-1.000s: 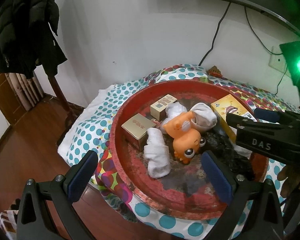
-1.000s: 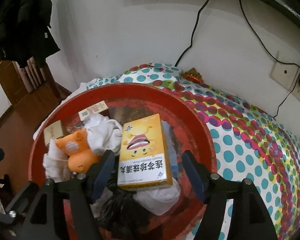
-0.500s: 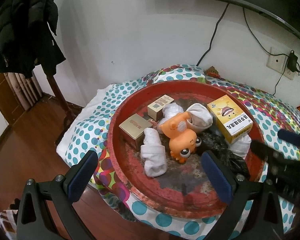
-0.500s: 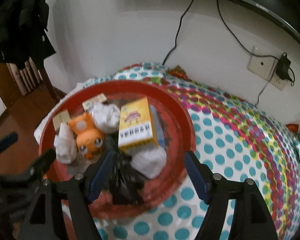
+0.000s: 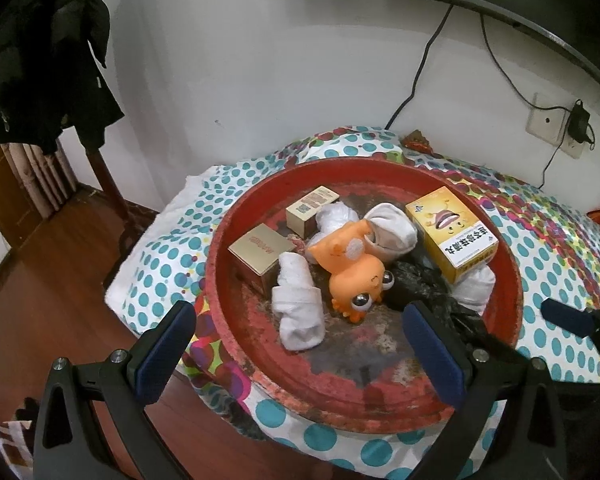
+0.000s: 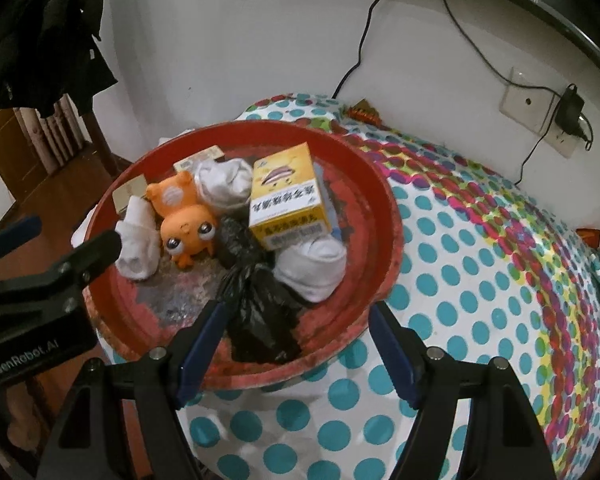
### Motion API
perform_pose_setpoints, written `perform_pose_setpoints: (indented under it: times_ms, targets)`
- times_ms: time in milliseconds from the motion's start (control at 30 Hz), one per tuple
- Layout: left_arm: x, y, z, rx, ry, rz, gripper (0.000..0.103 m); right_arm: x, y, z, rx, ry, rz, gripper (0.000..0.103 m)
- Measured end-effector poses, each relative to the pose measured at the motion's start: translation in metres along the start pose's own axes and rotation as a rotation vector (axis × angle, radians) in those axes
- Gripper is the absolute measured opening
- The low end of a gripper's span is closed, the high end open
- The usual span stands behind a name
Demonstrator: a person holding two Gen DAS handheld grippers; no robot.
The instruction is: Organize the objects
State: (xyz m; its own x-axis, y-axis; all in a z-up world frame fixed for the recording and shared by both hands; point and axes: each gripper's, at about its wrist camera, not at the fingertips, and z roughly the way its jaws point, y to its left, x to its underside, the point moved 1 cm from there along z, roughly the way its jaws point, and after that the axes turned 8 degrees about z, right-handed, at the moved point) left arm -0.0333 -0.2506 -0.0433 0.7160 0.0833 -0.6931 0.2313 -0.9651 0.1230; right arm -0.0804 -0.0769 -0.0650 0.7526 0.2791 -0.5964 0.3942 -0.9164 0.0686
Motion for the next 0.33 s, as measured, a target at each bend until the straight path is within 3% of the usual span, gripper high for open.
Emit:
perform_pose_setpoints:
  times_ms: [333]
  targets:
    - [-0.0015, 0.0062, -0.0023, -0.018, -0.013, -0.024, 0.103, 0.0072, 0.0071, 0.0027, -0.004, 0.010, -0.023, 0.076]
